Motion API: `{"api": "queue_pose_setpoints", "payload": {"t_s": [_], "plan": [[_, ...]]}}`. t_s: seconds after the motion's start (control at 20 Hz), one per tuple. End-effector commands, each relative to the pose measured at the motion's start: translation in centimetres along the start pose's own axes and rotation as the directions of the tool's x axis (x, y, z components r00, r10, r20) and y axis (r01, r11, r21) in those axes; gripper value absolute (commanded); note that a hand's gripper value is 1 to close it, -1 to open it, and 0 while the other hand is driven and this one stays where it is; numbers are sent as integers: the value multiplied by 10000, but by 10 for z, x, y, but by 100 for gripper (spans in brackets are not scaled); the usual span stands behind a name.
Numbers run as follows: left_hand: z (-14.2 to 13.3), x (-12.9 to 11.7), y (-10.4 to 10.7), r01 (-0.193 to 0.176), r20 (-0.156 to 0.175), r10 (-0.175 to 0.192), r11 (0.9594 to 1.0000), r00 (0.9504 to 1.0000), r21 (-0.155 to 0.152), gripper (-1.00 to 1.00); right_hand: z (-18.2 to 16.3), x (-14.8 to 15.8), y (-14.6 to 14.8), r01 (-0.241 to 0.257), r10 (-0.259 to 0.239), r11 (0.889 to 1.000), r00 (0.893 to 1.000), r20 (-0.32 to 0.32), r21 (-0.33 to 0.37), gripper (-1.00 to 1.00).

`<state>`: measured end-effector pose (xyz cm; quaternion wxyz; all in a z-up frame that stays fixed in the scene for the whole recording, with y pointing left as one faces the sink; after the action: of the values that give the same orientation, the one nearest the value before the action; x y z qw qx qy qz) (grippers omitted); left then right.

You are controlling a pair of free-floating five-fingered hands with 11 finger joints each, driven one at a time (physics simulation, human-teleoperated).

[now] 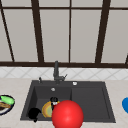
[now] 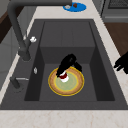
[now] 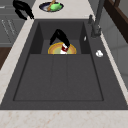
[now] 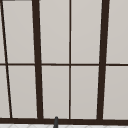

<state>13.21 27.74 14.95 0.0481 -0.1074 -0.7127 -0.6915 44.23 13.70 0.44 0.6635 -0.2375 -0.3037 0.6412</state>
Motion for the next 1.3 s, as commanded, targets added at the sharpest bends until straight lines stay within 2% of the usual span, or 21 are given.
{"api": "queue_pose_setpoints", "payload": {"t_s": [0.0,0.15,0.35,0.9,1.25], "plan": [[0,0,0,0,0,0,10000,10000,0,0,-5,-8,2,-224,224,9997,9996,168,28,-100],[0,0,0,0,0,0,10000,10000,0,0,-2,-8,0,-35,36,10000,10000,74,-91,-100],[0,0,0,0,0,0,10000,10000,0,0,2,-8,3,-20,19,9999,10000,-7,-170,-100],[0,0,0,0,0,0,10000,10000,0,0,-11,-20,8,-182,184,9998,9996,198,-99,-100],[0,0,0,0,0,0,10000,10000,0,0,-32,-17,25,-449,449,9990,9988,-173,-4,-100]]}}
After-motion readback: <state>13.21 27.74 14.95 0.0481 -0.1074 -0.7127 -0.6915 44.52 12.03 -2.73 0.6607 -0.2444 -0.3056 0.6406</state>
